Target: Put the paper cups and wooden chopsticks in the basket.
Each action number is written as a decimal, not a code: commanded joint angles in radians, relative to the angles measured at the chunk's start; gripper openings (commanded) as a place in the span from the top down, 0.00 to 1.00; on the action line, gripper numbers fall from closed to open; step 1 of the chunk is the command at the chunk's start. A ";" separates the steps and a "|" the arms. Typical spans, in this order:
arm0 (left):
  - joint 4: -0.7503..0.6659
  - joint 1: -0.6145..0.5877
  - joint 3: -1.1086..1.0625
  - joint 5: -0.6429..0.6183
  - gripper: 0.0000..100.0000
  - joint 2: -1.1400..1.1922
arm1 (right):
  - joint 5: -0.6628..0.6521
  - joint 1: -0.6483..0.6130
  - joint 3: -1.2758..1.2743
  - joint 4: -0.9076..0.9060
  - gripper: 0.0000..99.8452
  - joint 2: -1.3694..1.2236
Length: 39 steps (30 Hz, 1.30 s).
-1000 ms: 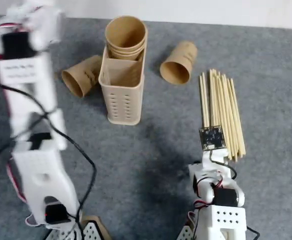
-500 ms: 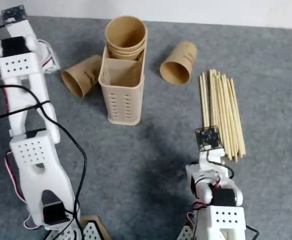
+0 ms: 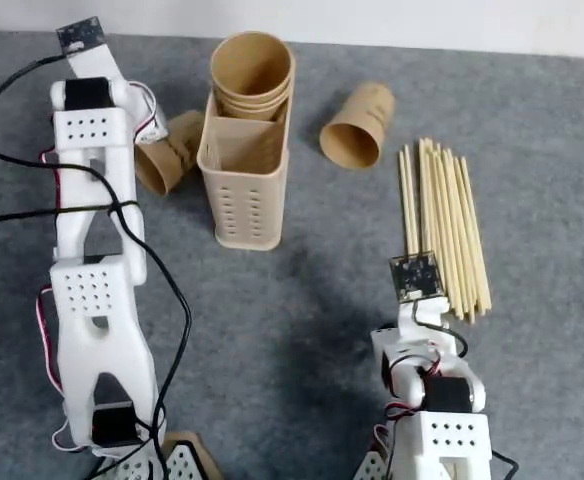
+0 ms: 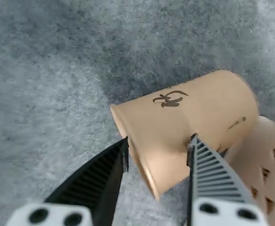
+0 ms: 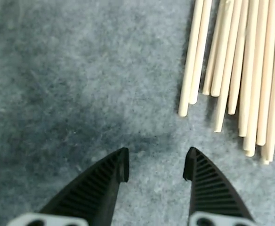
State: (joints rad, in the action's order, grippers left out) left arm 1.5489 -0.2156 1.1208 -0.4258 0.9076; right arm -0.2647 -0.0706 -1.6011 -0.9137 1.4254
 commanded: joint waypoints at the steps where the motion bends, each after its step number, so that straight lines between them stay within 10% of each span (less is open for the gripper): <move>1: -0.061 0.015 0.013 -0.041 0.78 0.042 | 0.005 -0.007 0.008 0.010 0.80 0.007; 23: -0.180 0.056 0.004 -0.046 0.78 0.124 | 0.005 -0.007 0.008 0.010 0.80 0.007; 30: -0.222 0.085 0.005 -0.046 1.00 0.124 | 0.005 -0.007 0.008 0.010 0.80 0.007; 39: -0.229 0.082 0.079 -0.044 1.00 0.113 | 0.005 -0.007 0.008 0.010 0.80 0.007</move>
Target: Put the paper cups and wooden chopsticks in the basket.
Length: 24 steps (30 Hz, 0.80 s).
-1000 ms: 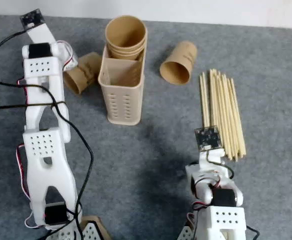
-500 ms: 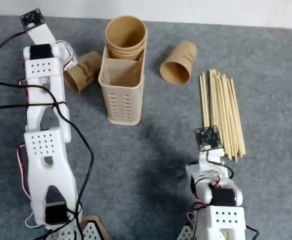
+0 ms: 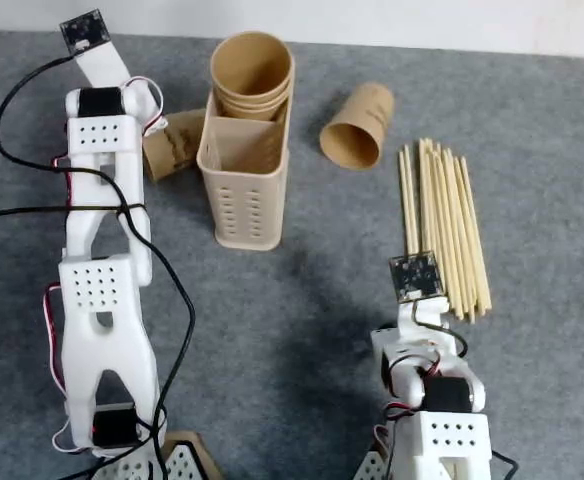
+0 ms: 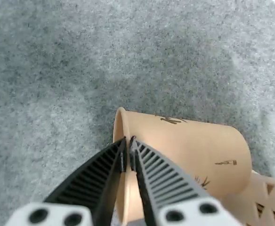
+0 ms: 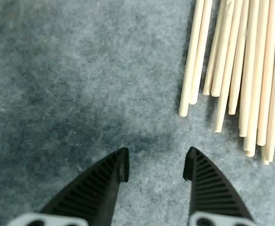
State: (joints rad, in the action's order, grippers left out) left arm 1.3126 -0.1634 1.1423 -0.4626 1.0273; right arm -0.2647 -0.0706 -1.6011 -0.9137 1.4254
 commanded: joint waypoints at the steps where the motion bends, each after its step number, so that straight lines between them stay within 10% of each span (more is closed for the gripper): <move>1: 0.012 0.025 0.087 -0.008 1.00 -0.007 | 0.005 -0.007 0.008 0.010 0.80 0.007; 24: 0.247 -0.070 0.516 0.284 1.00 -0.414 | 0.005 -0.007 0.008 0.010 0.80 0.007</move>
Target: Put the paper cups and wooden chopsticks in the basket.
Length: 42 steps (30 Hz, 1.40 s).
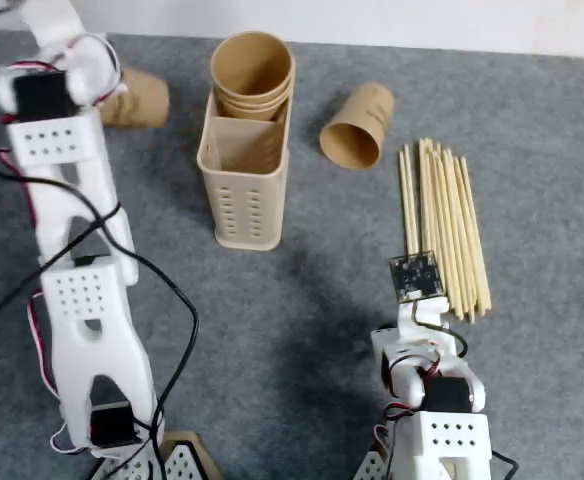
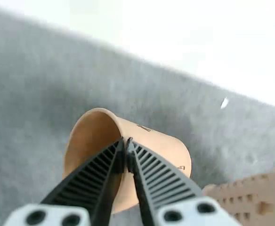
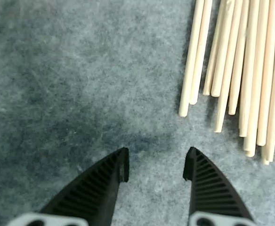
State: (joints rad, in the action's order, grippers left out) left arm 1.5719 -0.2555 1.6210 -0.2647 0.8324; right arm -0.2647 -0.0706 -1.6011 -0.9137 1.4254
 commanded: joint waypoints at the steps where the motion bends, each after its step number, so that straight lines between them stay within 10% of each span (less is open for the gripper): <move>1: -0.017 0.044 0.036 0.118 1.00 -0.265 | 0.005 -0.007 0.008 0.010 0.80 0.007; 20: -0.387 0.432 -0.360 0.456 1.00 -0.450 | 0.005 -0.007 0.008 0.010 0.80 0.007; 36: -0.184 0.449 -0.414 0.744 0.99 -0.435 | 0.005 -0.007 0.010 0.010 0.80 0.007; 42: -0.103 0.456 -0.406 0.821 0.86 -0.397 | 0.005 -0.007 0.008 0.010 0.80 0.007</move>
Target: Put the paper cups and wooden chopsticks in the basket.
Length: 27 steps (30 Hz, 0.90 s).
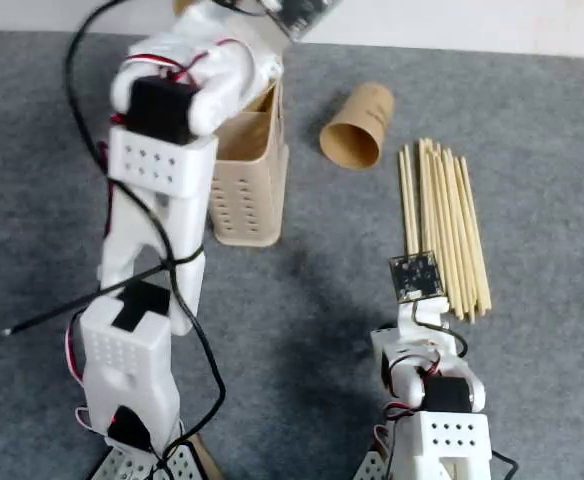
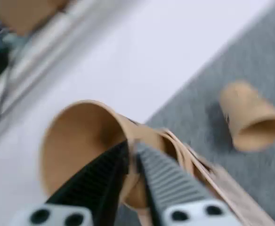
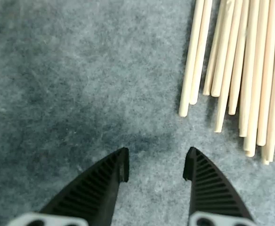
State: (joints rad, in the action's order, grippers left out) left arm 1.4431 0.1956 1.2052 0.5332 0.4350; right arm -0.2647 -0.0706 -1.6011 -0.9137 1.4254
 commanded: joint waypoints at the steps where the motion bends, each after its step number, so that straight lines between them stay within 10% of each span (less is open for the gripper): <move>1: 0.026 0.004 0.010 0.025 0.87 -0.004 | 0.005 -0.007 0.008 0.010 0.80 0.007; 27: 0.040 0.036 -0.012 -0.078 0.90 0.202 | 0.005 -0.007 0.008 0.010 0.80 0.007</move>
State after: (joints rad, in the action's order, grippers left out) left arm 1.4845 0.2018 1.1853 0.4672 0.5915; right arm -0.2647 -0.0706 -1.6011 -0.9137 1.4254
